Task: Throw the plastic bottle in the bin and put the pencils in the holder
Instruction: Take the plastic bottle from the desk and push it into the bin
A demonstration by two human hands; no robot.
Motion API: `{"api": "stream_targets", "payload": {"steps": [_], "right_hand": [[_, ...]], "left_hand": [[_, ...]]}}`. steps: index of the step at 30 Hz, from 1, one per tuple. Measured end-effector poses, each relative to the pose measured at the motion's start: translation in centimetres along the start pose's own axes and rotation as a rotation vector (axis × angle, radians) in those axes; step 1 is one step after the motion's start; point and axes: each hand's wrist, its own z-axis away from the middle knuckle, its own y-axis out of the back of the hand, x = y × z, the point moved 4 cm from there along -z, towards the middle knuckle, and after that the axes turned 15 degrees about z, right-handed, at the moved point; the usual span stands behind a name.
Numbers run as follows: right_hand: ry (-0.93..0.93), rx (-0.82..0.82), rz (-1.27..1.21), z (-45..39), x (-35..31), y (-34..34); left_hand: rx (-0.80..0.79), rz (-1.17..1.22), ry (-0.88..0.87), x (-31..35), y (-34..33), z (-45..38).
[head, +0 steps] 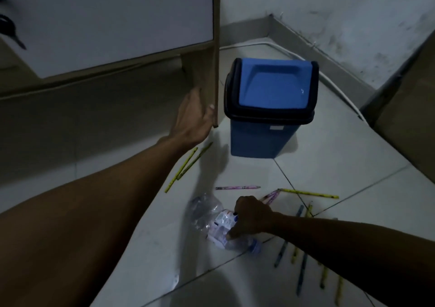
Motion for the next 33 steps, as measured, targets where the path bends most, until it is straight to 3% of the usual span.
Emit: {"api": "stream_targets", "payload": {"steps": [6,12,16,22,28,33], "right_hand": [[0.024,0.019,-0.106,0.4,-0.2,3.4],[0.04,0.088,-0.248,3.7,1.2,11.4],[0.052,0.244,-0.208,7.3,3.0,18.2],[-0.141,0.539,0.042,12.9,6.6,25.4],[-0.291,0.804,0.095,16.6,9.3,28.4],[-0.344,0.942,0.198,16.6,8.7,28.2]], "left_hand": [[-0.02,0.012,-0.002,0.3,0.1,-0.5],[0.002,0.08,-0.063,2.8,-0.8,-1.7],[0.033,0.159,-0.092,5.1,-1.2,-3.2],[0.03,0.202,-0.023,6.8,-1.9,-5.8],[-0.056,0.131,-0.032,6.7,-4.1,-6.1],[0.047,0.062,-0.11,6.7,-4.7,-5.6]]}}
